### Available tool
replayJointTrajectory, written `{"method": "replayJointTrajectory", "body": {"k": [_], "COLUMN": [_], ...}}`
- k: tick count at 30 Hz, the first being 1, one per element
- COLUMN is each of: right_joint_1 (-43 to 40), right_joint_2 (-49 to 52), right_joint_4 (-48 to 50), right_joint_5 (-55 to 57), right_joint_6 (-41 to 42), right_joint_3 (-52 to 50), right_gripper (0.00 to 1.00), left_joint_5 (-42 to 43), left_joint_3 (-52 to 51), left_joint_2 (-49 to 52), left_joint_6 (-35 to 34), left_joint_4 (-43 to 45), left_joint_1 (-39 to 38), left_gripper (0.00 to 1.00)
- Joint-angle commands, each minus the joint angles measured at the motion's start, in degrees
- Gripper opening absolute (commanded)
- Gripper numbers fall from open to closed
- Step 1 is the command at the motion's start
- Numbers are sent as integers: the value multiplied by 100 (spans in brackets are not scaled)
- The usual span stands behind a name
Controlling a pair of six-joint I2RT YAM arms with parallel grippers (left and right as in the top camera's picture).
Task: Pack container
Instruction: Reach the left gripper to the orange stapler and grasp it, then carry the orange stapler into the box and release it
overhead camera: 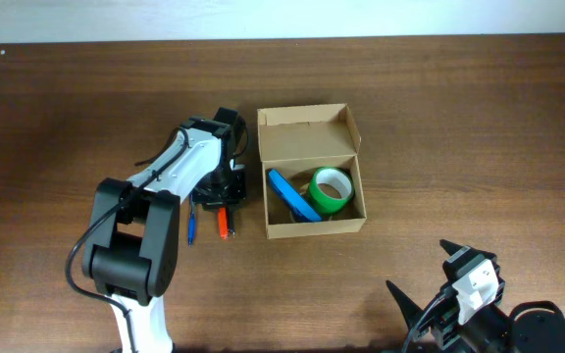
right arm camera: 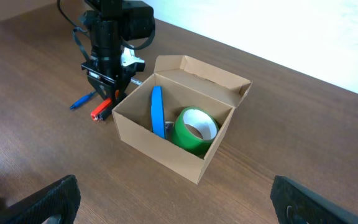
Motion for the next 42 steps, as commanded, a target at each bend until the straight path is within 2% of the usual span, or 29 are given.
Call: {"method": "replayJointTrajectory", "body": {"k": [1, 3, 6, 12, 20, 26, 29, 39, 42], "right_joint_1": [-22, -22, -22, -22, -22, -22, -22, -22, -22], "right_joint_2": [-22, -22, -22, -22, -22, -22, -22, -22, -22], "right_joint_4": [17, 17, 17, 17, 17, 17, 17, 17, 17], "right_joint_5": [72, 72, 72, 74, 72, 72, 72, 72, 72], "right_joint_6": [31, 31, 28, 28, 31, 31, 31, 31, 31], "right_joint_3": [-13, -13, -13, -13, -13, -13, -13, -13, -13], "right_gripper": [99, 99, 99, 99, 99, 99, 99, 99, 99], "left_joint_5": [-59, -57, -55, -195, -555, -509, -592, -739, -894], "left_joint_3": [105, 105, 105, 105, 105, 439, 686, 962, 962], "left_joint_2": [74, 72, 48, -468, -2087, -2435, -2350, -1569, -1357], "left_joint_6": [-184, -267, -446, -671, -669, -981, -1644, -4854, -5687], "left_joint_4": [92, 149, 219, 243, 260, 293, 413, 1102, 1110], "left_joint_1": [-2, -2, -2, -2, -120, -590, -988, -2090, -2253], "left_gripper": [19, 12, 9, 9, 9, 8, 8, 8, 5]}}
